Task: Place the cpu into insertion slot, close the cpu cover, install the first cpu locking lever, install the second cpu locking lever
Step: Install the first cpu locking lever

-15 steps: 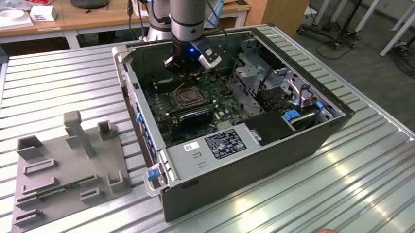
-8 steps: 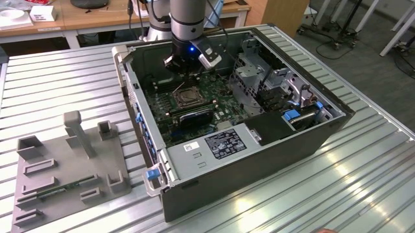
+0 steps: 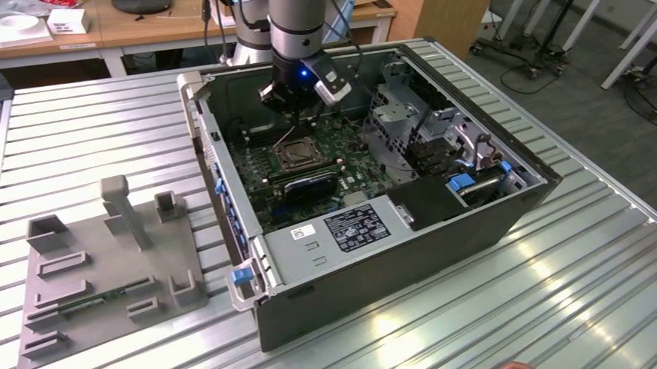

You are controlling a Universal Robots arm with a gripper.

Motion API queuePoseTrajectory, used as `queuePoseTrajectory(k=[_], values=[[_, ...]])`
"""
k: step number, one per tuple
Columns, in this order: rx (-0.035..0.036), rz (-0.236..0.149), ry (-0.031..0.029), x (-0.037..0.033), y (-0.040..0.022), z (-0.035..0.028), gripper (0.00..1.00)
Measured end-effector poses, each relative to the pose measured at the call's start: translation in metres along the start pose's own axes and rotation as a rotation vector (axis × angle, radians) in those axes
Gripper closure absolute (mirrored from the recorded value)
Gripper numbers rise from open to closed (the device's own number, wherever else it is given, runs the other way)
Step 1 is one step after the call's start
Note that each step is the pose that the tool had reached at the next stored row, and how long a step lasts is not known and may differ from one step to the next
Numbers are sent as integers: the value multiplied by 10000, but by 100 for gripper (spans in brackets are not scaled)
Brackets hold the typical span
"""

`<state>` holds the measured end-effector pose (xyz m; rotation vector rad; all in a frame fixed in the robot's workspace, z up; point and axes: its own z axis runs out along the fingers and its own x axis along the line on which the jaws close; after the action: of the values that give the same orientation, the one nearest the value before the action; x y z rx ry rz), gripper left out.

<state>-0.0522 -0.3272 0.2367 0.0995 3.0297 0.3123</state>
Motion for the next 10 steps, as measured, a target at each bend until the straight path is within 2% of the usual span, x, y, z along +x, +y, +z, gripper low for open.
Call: queuePoseTrajectory(k=[1, 2, 3, 6, 10], values=[[-169, 4, -44, 4, 0, -1, 90], [-291, 8, -84, 7, -2, -2, 90], [-308, 14, -112, 7, -3, -1, 90], [-289, 210, -174, 7, -4, 2, 90], [-233, 822, -316, 9, -6, 7, 90]])
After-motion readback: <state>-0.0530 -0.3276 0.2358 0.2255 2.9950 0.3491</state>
